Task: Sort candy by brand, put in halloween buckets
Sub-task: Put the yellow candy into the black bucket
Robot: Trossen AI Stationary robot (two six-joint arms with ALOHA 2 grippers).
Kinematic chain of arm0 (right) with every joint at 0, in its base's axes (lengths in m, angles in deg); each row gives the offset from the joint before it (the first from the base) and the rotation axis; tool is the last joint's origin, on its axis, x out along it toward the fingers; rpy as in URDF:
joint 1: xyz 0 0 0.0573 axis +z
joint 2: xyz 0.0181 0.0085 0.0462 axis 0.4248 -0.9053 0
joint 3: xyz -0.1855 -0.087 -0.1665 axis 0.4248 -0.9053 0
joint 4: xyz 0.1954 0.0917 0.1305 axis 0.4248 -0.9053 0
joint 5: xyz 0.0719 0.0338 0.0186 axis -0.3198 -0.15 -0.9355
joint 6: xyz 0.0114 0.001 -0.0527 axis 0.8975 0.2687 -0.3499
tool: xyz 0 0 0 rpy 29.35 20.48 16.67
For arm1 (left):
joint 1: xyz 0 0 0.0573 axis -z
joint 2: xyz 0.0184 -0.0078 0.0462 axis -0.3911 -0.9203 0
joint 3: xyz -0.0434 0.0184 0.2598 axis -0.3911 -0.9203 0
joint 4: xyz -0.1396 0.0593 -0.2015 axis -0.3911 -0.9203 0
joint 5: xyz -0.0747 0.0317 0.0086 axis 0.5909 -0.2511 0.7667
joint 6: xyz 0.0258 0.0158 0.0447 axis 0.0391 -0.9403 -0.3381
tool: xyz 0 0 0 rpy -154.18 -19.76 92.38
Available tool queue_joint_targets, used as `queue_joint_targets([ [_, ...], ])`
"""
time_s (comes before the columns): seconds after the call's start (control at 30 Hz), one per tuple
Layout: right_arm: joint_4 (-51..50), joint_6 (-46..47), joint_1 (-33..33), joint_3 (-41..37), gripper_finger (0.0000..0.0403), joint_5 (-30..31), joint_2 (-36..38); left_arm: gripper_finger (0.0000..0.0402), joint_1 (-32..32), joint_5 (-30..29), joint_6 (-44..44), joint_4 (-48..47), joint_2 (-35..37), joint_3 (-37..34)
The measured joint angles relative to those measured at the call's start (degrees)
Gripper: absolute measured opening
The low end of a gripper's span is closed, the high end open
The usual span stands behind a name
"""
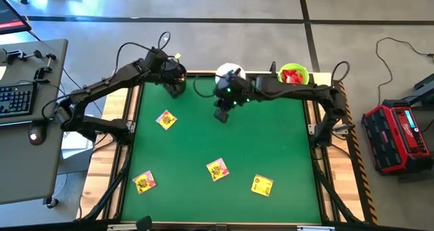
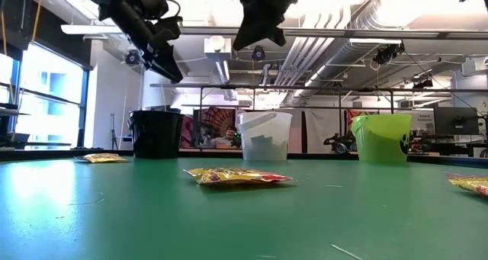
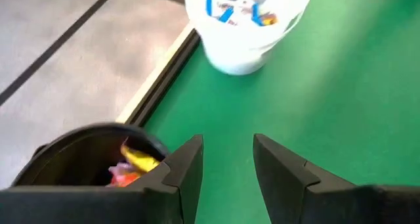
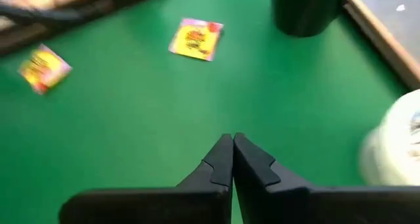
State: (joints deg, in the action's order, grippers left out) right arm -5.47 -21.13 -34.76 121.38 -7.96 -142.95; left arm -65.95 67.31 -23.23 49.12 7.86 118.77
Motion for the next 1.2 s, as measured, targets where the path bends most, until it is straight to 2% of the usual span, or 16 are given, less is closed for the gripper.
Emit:
queue_joint_targets([
  [0.17,8.3,10.0,4.6,-10.4,0.0000,2.2,5.9,0.0126,2.3,2.8,0.0,1.4,0.4,-1.0],
  [0.4,10.9,26.9,13.8,-22.2,0.0000,14.9,13.4,0.0126,6.7,10.0,-1.4,1.4,0.5,-1.0],
  [0.6,12.5,36.7,20.6,-30.1,0.0000,16.1,15.4,0.0126,13.2,10.2,-1.5,1.3,0.5,-1.0],
  [0.97,26.2,30.5,25.8,-40.6,0.0000,13.7,16.9,0.0126,29.4,8.9,9.1,0.1,0.4,-1.0],
  [1.2,25.8,23.8,27.4,-41.7,0.0000,12.8,17.0,0.0126,42.4,0.6,13.6,-1.2,-1.9,-1.0],
])
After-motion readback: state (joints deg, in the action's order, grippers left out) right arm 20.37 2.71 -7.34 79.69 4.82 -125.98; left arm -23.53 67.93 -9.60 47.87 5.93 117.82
